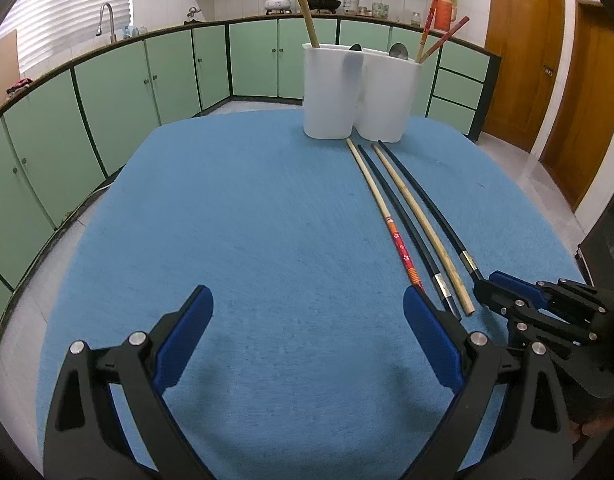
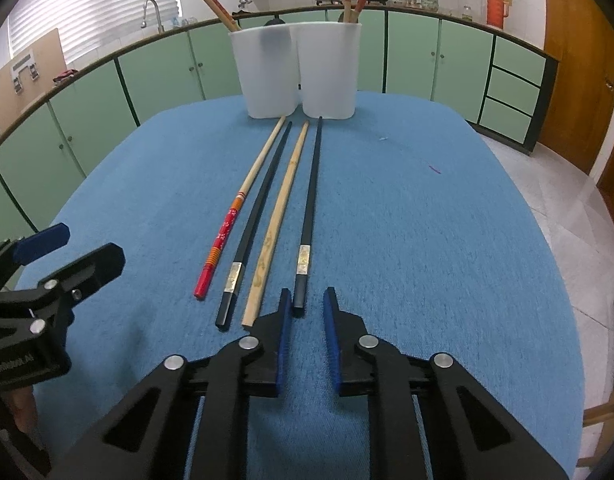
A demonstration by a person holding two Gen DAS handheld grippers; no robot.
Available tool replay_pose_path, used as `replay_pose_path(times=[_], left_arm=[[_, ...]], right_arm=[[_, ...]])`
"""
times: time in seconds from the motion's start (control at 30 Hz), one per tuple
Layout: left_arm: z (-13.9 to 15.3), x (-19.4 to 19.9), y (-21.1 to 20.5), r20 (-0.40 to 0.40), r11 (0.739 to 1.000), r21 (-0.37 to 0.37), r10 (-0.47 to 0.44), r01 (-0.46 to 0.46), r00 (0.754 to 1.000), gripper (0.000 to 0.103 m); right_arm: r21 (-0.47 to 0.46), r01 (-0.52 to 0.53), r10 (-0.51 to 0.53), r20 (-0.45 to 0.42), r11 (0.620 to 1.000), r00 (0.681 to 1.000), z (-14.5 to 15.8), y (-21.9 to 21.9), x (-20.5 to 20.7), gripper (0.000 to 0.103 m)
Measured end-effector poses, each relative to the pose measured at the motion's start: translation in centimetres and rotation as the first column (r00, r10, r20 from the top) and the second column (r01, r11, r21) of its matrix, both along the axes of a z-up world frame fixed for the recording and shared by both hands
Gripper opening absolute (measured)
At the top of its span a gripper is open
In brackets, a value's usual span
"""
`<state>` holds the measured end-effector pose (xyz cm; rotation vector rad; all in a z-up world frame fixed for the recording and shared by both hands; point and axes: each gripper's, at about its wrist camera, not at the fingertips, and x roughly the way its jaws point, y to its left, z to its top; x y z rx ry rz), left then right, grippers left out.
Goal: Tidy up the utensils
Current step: 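Grasp a black chopstick with the right tool while the left tool grasps the last red-patterned chopstick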
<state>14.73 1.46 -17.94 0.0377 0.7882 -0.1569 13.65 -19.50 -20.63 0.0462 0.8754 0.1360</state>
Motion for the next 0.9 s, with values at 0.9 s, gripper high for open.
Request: replay_pose_path(times=[0.9], left_arm=[[-1.3,0.4,-2.0,-0.035,0.996,-0.074,-0.044,0.041,0.998,0.093]], right_arm=[[0.021,0.017,-0.017,-0.002,1.000,1.000,-0.1,-0.5,0.2,0.006]])
